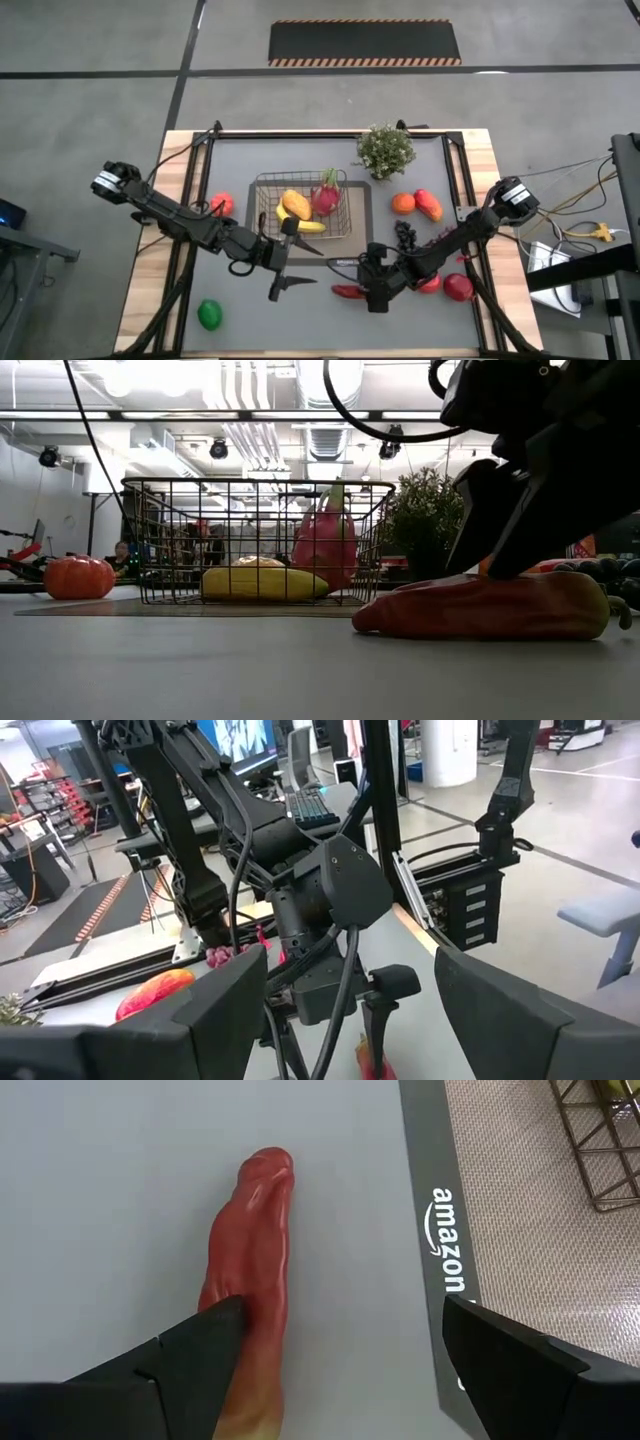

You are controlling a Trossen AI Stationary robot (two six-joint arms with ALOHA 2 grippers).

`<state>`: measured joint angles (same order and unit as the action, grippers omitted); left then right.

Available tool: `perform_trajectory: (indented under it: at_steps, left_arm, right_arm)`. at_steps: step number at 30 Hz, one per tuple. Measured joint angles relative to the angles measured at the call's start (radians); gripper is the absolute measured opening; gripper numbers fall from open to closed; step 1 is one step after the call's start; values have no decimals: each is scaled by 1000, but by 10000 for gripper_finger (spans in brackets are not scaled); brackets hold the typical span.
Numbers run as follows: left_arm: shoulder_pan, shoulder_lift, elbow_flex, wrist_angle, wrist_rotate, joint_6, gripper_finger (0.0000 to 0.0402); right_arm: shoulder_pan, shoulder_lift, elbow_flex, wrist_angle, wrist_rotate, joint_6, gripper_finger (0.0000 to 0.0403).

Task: Build produce basket
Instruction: Put the chili pepper into the wire basket

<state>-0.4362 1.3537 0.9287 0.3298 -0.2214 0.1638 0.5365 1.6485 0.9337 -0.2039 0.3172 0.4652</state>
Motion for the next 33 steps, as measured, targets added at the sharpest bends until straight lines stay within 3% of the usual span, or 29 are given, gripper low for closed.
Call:
perform_trajectory:
  at_steps: [13,24,28,33]
  left_arm:
    - [0,-1,0,2,0,0,270]
    - [0,0,0,2,0,-26,270]
    - [0,0,0,2,0,-26,270]
    - [0,0,0,2,0,-27,270]
  right_arm:
    - [17,-100,7,-33,-73,45,327]
    - [46,28,0,-18,-92,74,324]
    - [46,35,0,-5,-92,74,280]
    - [46,32,0,3,-90,63,176]
